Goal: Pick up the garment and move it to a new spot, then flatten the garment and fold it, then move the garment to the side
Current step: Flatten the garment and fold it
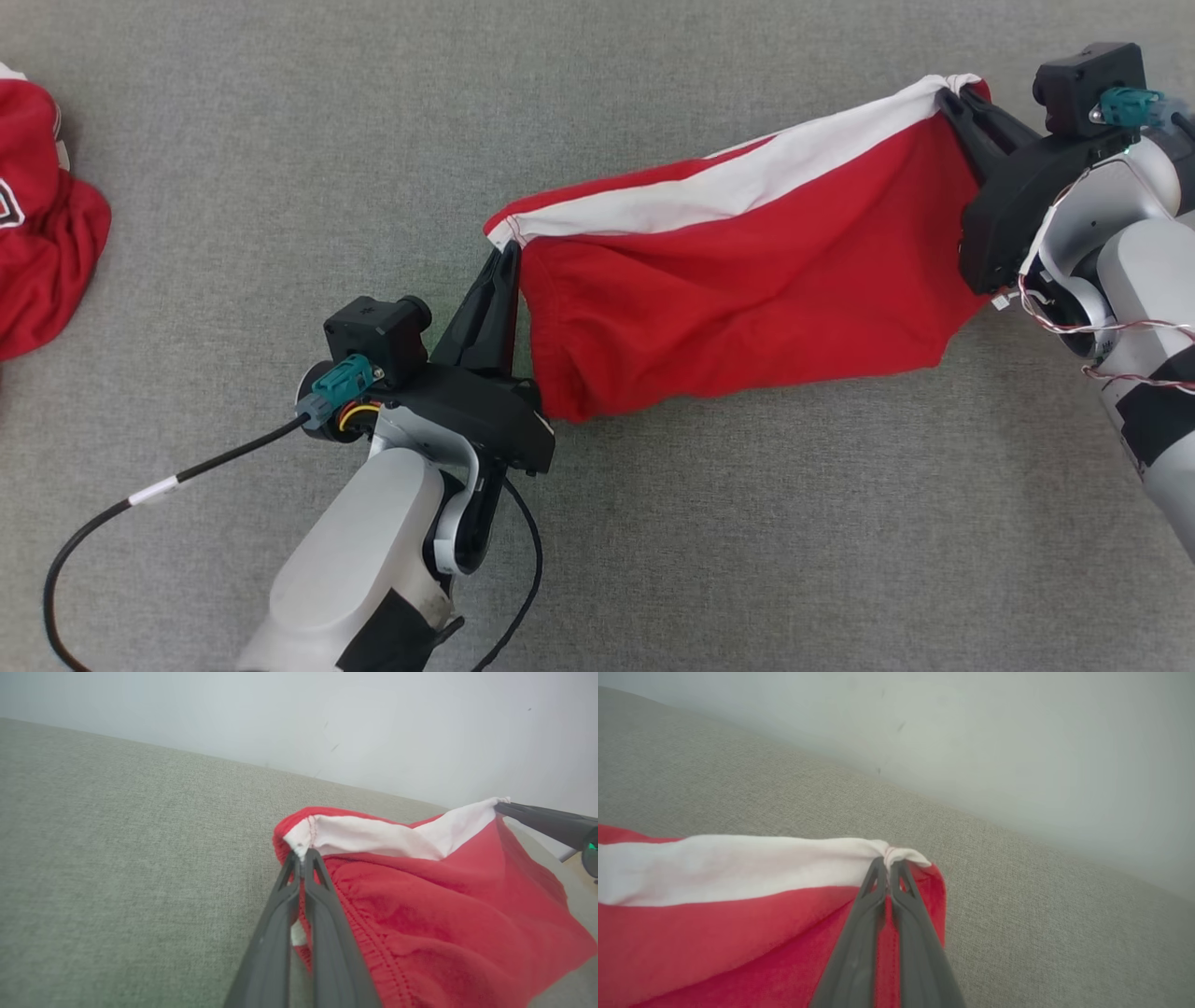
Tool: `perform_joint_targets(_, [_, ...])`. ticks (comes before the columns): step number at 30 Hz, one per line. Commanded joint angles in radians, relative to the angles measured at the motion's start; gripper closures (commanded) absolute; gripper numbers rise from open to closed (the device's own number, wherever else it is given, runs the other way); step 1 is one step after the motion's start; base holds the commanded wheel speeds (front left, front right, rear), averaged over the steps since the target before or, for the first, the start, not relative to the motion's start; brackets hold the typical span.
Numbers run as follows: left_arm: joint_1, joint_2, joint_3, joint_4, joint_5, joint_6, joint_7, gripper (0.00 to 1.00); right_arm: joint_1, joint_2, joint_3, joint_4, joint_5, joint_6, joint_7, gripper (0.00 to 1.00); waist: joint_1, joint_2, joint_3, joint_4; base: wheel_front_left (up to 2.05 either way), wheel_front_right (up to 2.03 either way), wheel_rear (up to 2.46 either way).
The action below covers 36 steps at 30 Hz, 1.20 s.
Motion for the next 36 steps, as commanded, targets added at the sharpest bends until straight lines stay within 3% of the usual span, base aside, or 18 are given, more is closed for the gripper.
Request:
perform_joint_targets(1, [-0.013, -0.004, 0.001, 0.005, 0.007, 0.001, -0.006, 0.87, -0.014, 0.007, 0.008, 0.010, 0.008, -0.003, -0.008, 1.00, -0.0002, -0.0002, 0.008, 0.005, 0.00, 0.00, 0.00])
perform_joint_targets(2, [-0.019, -0.006, 0.004, 0.008, 0.008, 0.005, -0.011, 0.57, -0.023, 0.009, 0.013, 0.022, 0.010, -0.003, -0.016, 1.00, -0.0002, -0.0002, 0.009, 0.005, 0.00, 0.00, 0.00])
perform_joint_targets(3, [-0.023, -0.007, 0.007, 0.012, 0.009, 0.008, -0.013, 0.00, -0.031, 0.010, 0.017, 0.035, 0.012, -0.003, -0.024, 0.23, -0.0002, -0.0002, 0.011, 0.005, 0.00, 0.00, 0.00])
perform_joint_targets(4, [-0.025, -0.009, 0.007, 0.016, 0.010, 0.008, -0.017, 0.00, -0.041, 0.011, 0.017, 0.048, 0.013, -0.003, -0.033, 0.00, -0.0002, -0.0002, 0.011, 0.005, 0.00, 0.00, 0.00])
perform_joint_targets(9, [-0.021, -0.005, 0.012, 0.021, 0.034, 0.014, -0.030, 0.00, -0.072, 0.025, 0.023, 0.092, 0.014, -0.003, -0.069, 0.00, -0.0002, -0.0002, -0.004, 0.000, 0.00, 0.00, 0.00])
perform_joint_targets(13, [0.025, 0.032, 0.016, -0.010, 0.084, 0.028, -0.037, 0.00, -0.083, 0.024, 0.028, 0.107, 0.046, -0.003, -0.047, 0.00, -0.0002, -0.0002, -0.037, -0.008, 0.00, 0.00, 0.00])
perform_joint_targets(19, [0.163, 0.111, 0.045, -0.170, 0.239, 0.080, -0.038, 0.00, -0.062, -0.001, 0.027, 0.107, 0.117, -0.003, 0.073, 0.00, -0.0002, -0.0002, -0.096, -0.011, 0.00, 0.00, 0.00])
perform_joint_targets(24, [0.326, 0.133, 0.100, -0.320, 0.310, 0.112, -0.038, 0.00, -0.019, -0.009, -0.021, 0.134, 0.152, -0.003, 0.170, 0.00, -0.0002, -0.0002, -0.128, 0.001, 0.00, 0.00, 0.00])
perform_joint_targets(30, [0.490, 0.120, 0.158, -0.388, 0.334, 0.105, -0.038, 0.00, 0.014, -0.003, -0.097, 0.180, 0.143, -0.002, 0.262, 0.00, -0.0002, -0.0002, -0.125, 0.025, 0.00, 0.00, 0.00])
perform_joint_targets(36, [0.553, 0.108, 0.175, -0.393, 0.363, 0.084, -0.038, 0.00, 0.022, 0.012, -0.179, 0.242, 0.075, -0.002, 0.314, 0.00, -0.0002, -0.0002, -0.102, 0.059, 0.00, 0.00, 0.00])
